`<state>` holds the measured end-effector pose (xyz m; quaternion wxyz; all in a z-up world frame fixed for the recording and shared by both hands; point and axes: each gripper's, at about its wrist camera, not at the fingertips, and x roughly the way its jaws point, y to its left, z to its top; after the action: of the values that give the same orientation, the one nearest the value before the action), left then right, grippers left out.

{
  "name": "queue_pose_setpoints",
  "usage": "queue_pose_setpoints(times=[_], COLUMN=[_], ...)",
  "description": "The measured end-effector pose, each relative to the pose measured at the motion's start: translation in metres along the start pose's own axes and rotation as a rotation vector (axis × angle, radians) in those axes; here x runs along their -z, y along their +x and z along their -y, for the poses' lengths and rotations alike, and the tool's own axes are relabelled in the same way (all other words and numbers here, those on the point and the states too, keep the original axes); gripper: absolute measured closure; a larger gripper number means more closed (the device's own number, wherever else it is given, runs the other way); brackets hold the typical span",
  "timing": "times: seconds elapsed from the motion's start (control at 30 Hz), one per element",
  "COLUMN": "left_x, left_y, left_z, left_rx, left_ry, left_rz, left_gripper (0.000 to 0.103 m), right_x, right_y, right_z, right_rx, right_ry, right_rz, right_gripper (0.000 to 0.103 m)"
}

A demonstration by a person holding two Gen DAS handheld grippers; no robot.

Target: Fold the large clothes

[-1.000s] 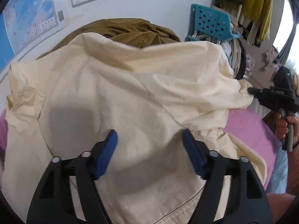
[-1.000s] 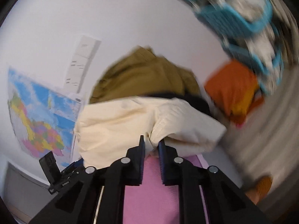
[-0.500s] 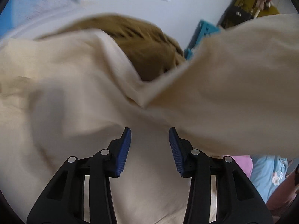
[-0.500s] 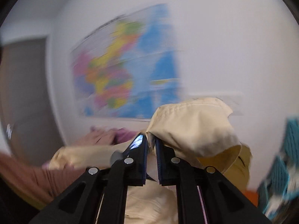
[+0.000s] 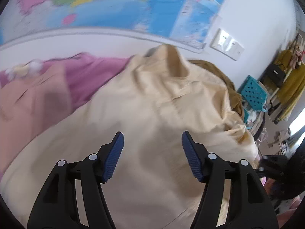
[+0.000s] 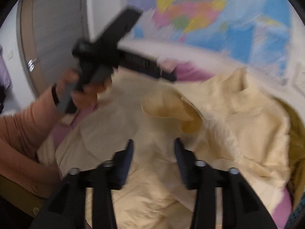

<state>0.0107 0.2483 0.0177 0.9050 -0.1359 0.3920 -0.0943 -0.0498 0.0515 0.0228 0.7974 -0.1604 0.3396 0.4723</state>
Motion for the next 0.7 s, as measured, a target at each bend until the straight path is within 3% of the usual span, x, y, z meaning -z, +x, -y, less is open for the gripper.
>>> queue_pose_setpoints(times=[0.07, 0.13, 0.2, 0.27, 0.33, 0.37, 0.5, 0.6, 0.7], left_x=[0.01, 0.019, 0.024, 0.031, 0.035, 0.037, 0.042, 0.045, 0.049], left_y=[-0.002, -0.005, 0.0, 0.004, 0.012, 0.019, 0.055, 0.076, 0.084], left_z=[-0.012, -0.016, -0.005, 0.005, 0.016, 0.023, 0.04, 0.043, 0.045], left_rx=[0.009, 0.009, 0.015, 0.037, 0.045, 0.043, 0.021, 0.011, -0.017], left_ry=[-0.019, -0.008, 0.029, 0.07, 0.112, 0.141, 0.198, 0.203, 0.235], left_rz=[-0.016, -0.024, -0.028, -0.045, -0.068, -0.087, -0.182, -0.251, -0.272], left_gripper=[0.035, 0.025, 0.021, 0.015, 0.013, 0.013, 0.012, 0.013, 0.021], right_x=[0.0, 0.001, 0.002, 0.002, -0.002, -0.002, 0.006, 0.009, 0.006], right_y=[0.009, -0.002, -0.032, -0.063, -0.084, -0.088, -0.064, -0.03, -0.002], right_z=[-0.005, -0.009, -0.005, 0.012, 0.05, 0.081, 0.163, 0.194, 0.21], right_rx=[-0.03, -0.05, -0.067, -0.006, 0.135, 0.233, 0.404, 0.427, 0.5], right_ry=[-0.008, -0.032, -0.033, -0.011, 0.07, 0.144, 0.335, 0.372, 0.346], right_rz=[-0.031, -0.028, 0.023, 0.092, 0.119, 0.098, -0.048, -0.139, -0.209], right_gripper=[0.044, 0.044, 0.044, 0.043, 0.043, 0.043, 0.043, 0.043, 0.045])
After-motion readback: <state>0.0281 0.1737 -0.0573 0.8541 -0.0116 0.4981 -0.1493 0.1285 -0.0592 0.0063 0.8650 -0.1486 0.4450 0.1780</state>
